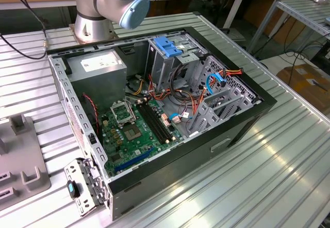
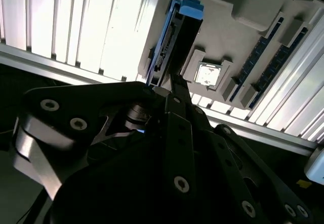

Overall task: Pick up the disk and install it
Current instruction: 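Pick up the disk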

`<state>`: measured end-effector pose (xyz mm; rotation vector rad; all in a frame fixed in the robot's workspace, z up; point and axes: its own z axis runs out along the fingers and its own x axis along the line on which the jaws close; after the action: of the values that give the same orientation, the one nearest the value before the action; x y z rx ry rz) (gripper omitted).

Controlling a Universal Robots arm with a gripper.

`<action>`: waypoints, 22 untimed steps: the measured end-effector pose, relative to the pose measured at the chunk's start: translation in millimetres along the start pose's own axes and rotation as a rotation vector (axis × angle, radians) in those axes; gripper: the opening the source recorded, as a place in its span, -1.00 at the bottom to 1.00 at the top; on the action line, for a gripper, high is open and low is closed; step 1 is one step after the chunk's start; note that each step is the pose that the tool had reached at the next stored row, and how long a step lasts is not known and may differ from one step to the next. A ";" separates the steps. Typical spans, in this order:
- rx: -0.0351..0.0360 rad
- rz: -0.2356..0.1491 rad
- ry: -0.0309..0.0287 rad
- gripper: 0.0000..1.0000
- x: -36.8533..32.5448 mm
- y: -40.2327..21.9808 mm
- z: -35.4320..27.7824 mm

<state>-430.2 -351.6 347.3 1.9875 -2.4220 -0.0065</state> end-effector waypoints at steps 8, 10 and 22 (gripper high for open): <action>0.0020 -0.045 0.0002 -0.79 0.0 0.1 1.5; 0.0021 -0.072 0.0010 -0.79 -0.1 0.2 2.3; 0.0022 -0.073 0.0010 -0.77 -0.1 0.2 2.4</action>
<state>-430.3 -351.4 344.9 2.0752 -2.3484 -0.0033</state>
